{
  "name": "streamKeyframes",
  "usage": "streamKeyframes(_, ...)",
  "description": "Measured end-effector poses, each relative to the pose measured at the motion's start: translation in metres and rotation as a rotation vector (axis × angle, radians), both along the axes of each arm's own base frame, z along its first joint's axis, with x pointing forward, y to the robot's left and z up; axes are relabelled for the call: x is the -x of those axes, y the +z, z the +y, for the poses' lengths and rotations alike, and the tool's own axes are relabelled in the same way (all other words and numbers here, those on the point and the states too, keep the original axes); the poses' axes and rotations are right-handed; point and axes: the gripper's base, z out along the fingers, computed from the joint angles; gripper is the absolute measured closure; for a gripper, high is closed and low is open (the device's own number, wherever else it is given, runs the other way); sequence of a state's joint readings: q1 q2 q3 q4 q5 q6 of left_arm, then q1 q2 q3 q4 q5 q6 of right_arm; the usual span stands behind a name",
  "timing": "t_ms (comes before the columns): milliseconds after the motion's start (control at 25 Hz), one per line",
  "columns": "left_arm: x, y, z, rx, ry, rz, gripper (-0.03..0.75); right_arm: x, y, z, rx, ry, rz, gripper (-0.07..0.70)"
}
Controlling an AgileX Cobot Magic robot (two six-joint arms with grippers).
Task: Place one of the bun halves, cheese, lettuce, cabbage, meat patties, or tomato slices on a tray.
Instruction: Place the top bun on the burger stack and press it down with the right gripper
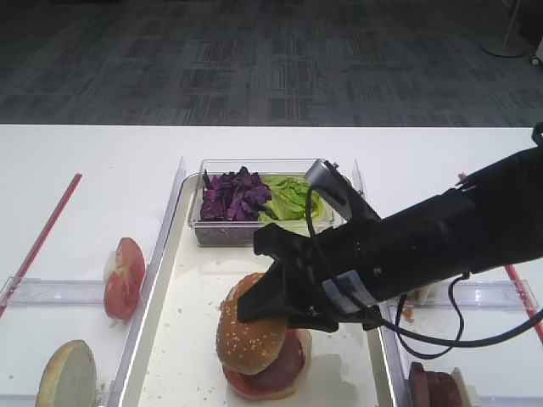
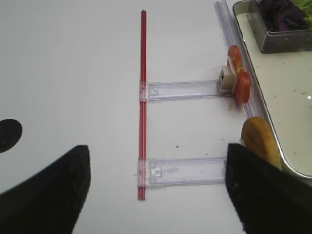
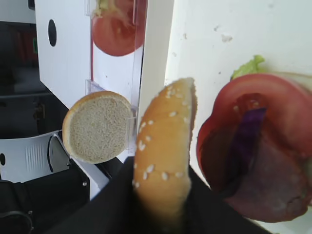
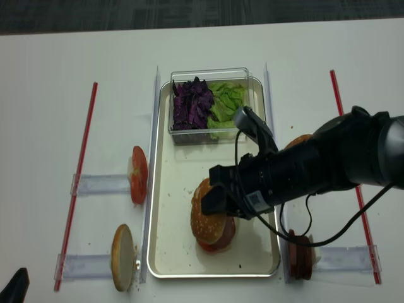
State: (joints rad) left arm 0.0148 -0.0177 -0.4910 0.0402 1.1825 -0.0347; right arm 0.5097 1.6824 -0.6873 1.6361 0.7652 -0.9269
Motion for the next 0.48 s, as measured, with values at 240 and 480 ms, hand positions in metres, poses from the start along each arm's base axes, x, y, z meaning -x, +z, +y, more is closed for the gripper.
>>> streamKeyframes(240,0.0,0.0,0.0,0.0,0.0,0.0,0.19,0.0005,0.0007,-0.0007,-0.01,0.013,0.004,0.384)
streamKeyframes(480,0.0,0.0,0.0,0.0,0.0,0.0,0.19,0.0005,0.0,-0.0011,-0.001,0.011,0.009,0.374)
